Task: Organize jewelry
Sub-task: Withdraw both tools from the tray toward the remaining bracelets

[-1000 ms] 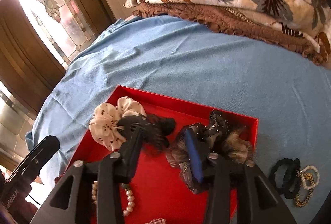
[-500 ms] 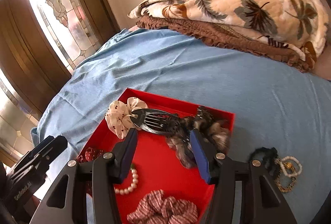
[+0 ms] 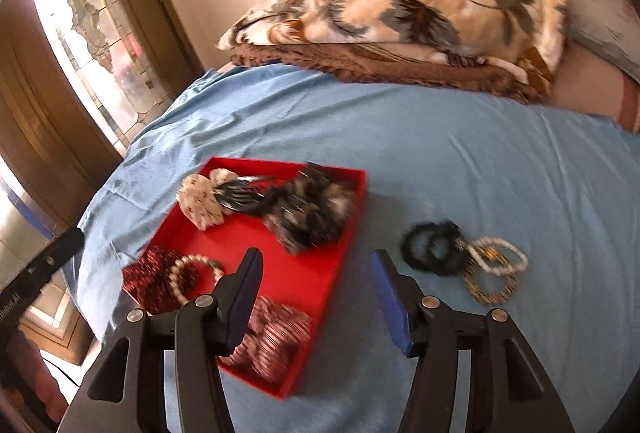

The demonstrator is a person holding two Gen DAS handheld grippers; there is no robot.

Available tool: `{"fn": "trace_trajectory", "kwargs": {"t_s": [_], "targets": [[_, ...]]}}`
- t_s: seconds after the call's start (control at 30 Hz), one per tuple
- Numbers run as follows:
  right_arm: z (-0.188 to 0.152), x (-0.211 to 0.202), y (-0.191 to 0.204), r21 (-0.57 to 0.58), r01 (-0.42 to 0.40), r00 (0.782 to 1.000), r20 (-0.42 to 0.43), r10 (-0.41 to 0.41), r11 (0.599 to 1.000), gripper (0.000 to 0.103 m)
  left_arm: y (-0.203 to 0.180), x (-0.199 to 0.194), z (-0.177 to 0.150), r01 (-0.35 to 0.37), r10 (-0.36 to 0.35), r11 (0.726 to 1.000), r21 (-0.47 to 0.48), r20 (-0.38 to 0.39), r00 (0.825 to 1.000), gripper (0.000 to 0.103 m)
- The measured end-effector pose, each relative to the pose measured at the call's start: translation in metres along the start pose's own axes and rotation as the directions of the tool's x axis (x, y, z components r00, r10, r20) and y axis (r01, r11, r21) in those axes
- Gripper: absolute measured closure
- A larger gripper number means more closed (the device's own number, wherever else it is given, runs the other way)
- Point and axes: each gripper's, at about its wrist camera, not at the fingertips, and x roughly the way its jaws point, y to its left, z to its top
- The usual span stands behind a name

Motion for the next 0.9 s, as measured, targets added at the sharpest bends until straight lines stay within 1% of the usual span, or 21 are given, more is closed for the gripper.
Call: {"fn": "trace_trajectory", "kwargs": {"t_s": [0.13,0.27,0.47,0.6,0.73,0.77,0.8,0.87,0.9], "targets": [[-0.015,-0.015,-0.033,0.047,0.033,0.999,0.002,-0.033,0.998,0.042,-0.019,-0.007,-0.003,0.015,-0.015,0.999,0.044,-0.002,1.000,0.034],[-0.032,-0.026,-0.073,0.088,0.091,0.996,-0.011,-0.091,0.992,0.042,-0.041,-0.010,-0.007,0.038,-0.037,0.994,0.101,-0.012,0.999,0.034],[-0.052,-0.036,-0.138,0.175,0.178,0.984,-0.036,-0.174,0.968,0.042,-0.090,0.003,-0.017,0.125,-0.114,0.972,0.200,-0.066,0.991,0.034],[-0.054,-0.028,-0.164,0.217,0.184,0.983,-0.057,-0.176,0.959,0.042,-0.128,0.027,-0.020,0.202,-0.174,0.950,0.236,-0.134,0.975,0.034],[-0.046,-0.007,-0.173,0.223,0.160,0.986,-0.069,-0.149,0.962,0.042,-0.165,0.065,-0.017,0.274,-0.224,0.936,0.222,-0.226,0.948,0.034],[-0.042,-0.001,-0.175,0.224,0.150,0.988,-0.070,-0.138,0.963,0.042,-0.177,0.080,-0.017,0.291,-0.232,0.931,0.219,-0.261,0.937,0.034],[-0.039,0.004,-0.176,0.225,0.141,0.989,-0.069,-0.129,0.964,0.043,-0.185,0.090,-0.017,0.299,-0.233,0.929,0.216,-0.285,0.930,0.035],[-0.030,0.017,-0.178,0.224,0.131,0.991,-0.067,-0.119,0.966,0.047,-0.201,0.111,-0.016,0.326,-0.247,0.921,0.214,-0.329,0.912,0.050],[-0.026,0.021,-0.179,0.223,0.128,0.991,-0.066,-0.116,0.966,0.052,-0.211,0.123,-0.016,0.335,-0.246,0.916,0.219,-0.354,0.902,0.054]]}}
